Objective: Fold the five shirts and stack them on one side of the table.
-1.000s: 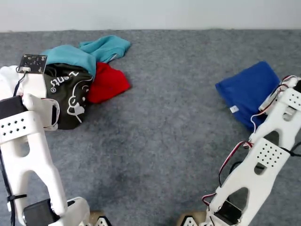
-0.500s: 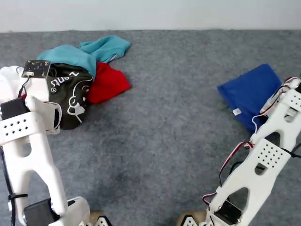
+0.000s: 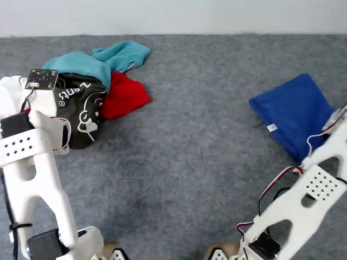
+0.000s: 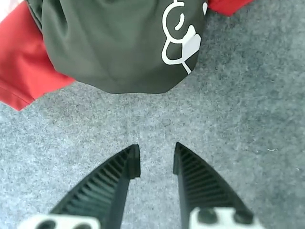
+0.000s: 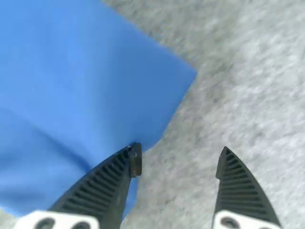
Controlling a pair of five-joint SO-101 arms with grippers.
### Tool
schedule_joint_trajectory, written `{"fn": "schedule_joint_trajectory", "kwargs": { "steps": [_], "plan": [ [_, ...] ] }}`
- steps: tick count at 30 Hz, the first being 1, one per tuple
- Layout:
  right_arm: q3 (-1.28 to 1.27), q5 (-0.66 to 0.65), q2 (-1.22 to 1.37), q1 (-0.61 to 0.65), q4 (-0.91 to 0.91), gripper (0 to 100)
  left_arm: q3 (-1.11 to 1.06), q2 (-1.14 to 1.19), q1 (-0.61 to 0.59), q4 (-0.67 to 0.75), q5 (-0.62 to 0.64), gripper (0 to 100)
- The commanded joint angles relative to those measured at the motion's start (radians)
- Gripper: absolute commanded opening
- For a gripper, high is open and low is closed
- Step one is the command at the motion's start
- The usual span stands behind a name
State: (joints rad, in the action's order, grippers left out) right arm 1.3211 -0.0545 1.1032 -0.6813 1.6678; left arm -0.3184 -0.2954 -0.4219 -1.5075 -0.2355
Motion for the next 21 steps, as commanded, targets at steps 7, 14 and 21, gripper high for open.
{"fn": "schedule_joint_trajectory", "kwargs": {
  "steps": [7, 14, 21],
  "plan": [
    [0.012, -0.017, 0.005, -0.012, -0.236, 25.3, 0.005, -0.038, 0.003, -0.003, 0.008, 13],
    [0.02, -0.018, 0.081, -0.015, -0.268, 25.2, 0.005, -0.038, 0.003, -0.003, 0.008, 13],
    [0.02, -0.087, 0.114, -0.028, -0.351, 25.2, 0.004, -0.038, 0.003, -0.003, 0.008, 13]
  ]
}}
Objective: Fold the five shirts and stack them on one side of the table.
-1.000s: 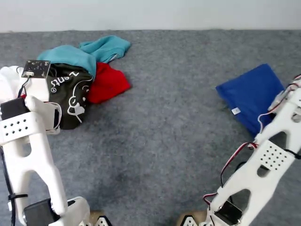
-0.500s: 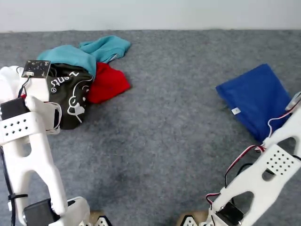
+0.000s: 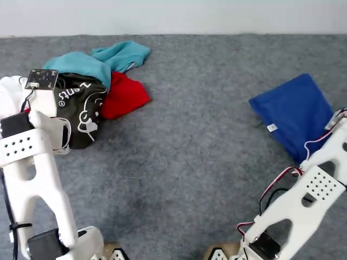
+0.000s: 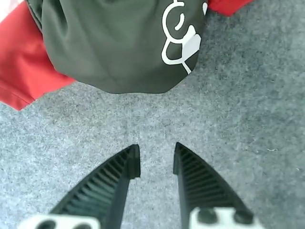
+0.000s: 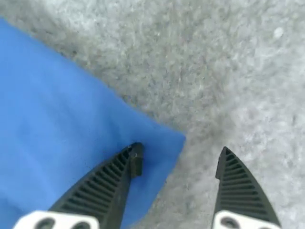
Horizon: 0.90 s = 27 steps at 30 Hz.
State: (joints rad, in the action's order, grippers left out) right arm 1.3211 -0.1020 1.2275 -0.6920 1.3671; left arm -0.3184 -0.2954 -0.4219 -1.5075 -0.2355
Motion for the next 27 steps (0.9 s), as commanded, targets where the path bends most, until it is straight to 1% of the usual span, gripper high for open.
{"fn": "schedule_joint_trajectory", "kwargs": {
  "steps": [1, 4, 8, 11, 15, 20, 21, 27],
  "plan": [
    [0.02, -0.048, -0.01, -0.018, -0.062, 25.2, 0.004, -0.038, 0.003, -0.003, 0.008, 13],
    [0.02, -0.078, -0.013, -0.018, -0.096, 25.2, 0.004, -0.038, 0.003, -0.003, 0.008, 13],
    [0.02, -0.084, -0.012, -0.018, -0.125, 25.2, 0.004, -0.038, 0.003, -0.003, 0.008, 13],
    [0.043, -0.084, -0.031, -0.013, -0.065, 25.2, 0.004, -0.038, 0.003, -0.003, 0.008, 13],
    [0.169, -0.083, -0.09, 0.004, 0.085, 25.2, 0.004, -0.038, 0.003, -0.003, 0.008, 13],
    [0.356, -0.084, -0.165, 0.108, 0.409, 25.2, 0.004, -0.038, 0.003, -0.005, 0.008, 13],
    [0.364, -0.084, -0.173, 0.142, 0.437, 25.2, 0.004, -0.038, 0.003, -0.005, 0.008, 13],
    [0.261, -0.084, -0.222, 0.286, 0.43, 25.2, 0.004, -0.038, 0.003, -0.005, 0.008, 13]
  ]
}}
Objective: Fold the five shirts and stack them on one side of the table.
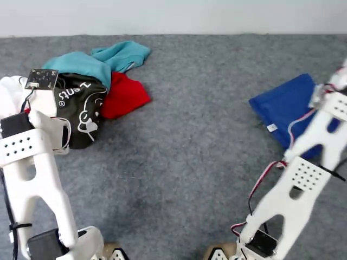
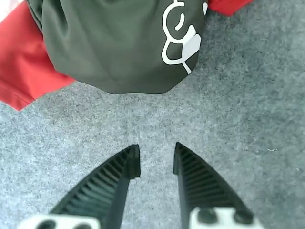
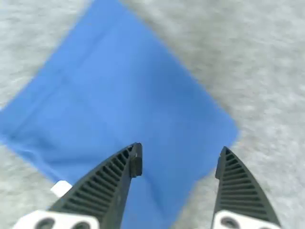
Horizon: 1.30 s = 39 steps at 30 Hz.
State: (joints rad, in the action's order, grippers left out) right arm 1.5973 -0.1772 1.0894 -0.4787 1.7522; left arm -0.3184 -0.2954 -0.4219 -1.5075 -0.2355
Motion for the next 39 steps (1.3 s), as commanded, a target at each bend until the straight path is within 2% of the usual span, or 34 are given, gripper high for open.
{"fn": "schedule_joint_trajectory", "kwargs": {
  "steps": [1, 13, 17, 23, 26, 30, 39],
  "plan": [
    [-0.035, -0.009, -0.091, 0.102, 0.045, 25.2, 0.004, -0.038, 0.003, -0.005, 0.008, 13],
    [-0.215, -0.009, -0.056, 0.424, 0.041, 25.5, 0.002, -0.038, 0.003, -0.005, 0.008, 13],
    [-0.212, -0.009, 0.022, 0.447, 0.039, 25.5, 0.002, -0.038, 0.003, -0.005, 0.008, 13],
    [-0.209, -0.009, 0.191, 0.415, -0.053, 25.5, -0.041, -0.038, 0.003, 0.003, 0.006, 13],
    [-0.207, -0.011, 0.219, 0.423, -0.028, 25.5, -0.045, -0.037, 0.003, 0.003, 0.006, 13],
    [-0.17, -0.081, 0.173, 0.479, 0.048, 25.4, -0.045, -0.031, 0.003, 0.003, 0.006, 13],
    [-0.167, -0.092, -0.122, 0.616, 0.045, 25.5, -0.082, -0.028, 0.0, -0.026, 0.005, 13]
  ]
}}
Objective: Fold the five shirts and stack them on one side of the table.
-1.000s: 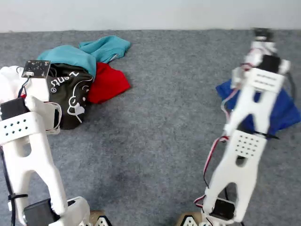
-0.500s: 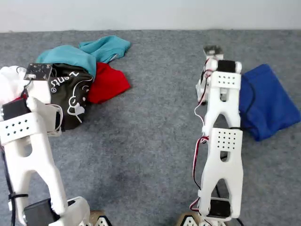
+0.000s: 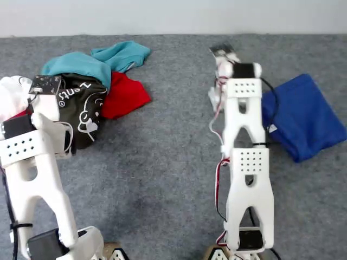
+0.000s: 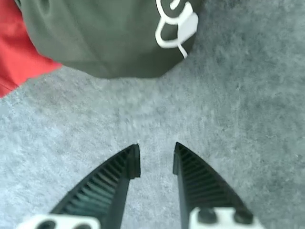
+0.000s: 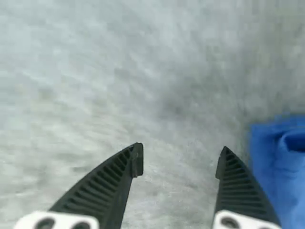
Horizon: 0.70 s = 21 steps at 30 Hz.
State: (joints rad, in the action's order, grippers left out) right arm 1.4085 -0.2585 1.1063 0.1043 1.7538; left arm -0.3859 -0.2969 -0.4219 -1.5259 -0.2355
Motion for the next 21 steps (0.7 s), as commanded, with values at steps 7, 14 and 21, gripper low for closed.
{"fn": "schedule_joint_trajectory", "kwargs": {
  "steps": [7, 14, 21],
  "plan": [
    [0.018, -0.011, -0.262, 0.159, 0.045, 25.3, -0.071, -0.026, -0.005, -0.006, 0.002, 13],
    [-0.322, -0.012, -0.432, 0.274, 0.047, 25.3, -0.067, -0.026, 0.0, 0.133, -0.068, 22],
    [-0.83, -0.058, -0.708, 0.245, 0.045, 25.3, 0.024, 0.186, 0.005, 0.295, -0.094, 26]
  ]
}}
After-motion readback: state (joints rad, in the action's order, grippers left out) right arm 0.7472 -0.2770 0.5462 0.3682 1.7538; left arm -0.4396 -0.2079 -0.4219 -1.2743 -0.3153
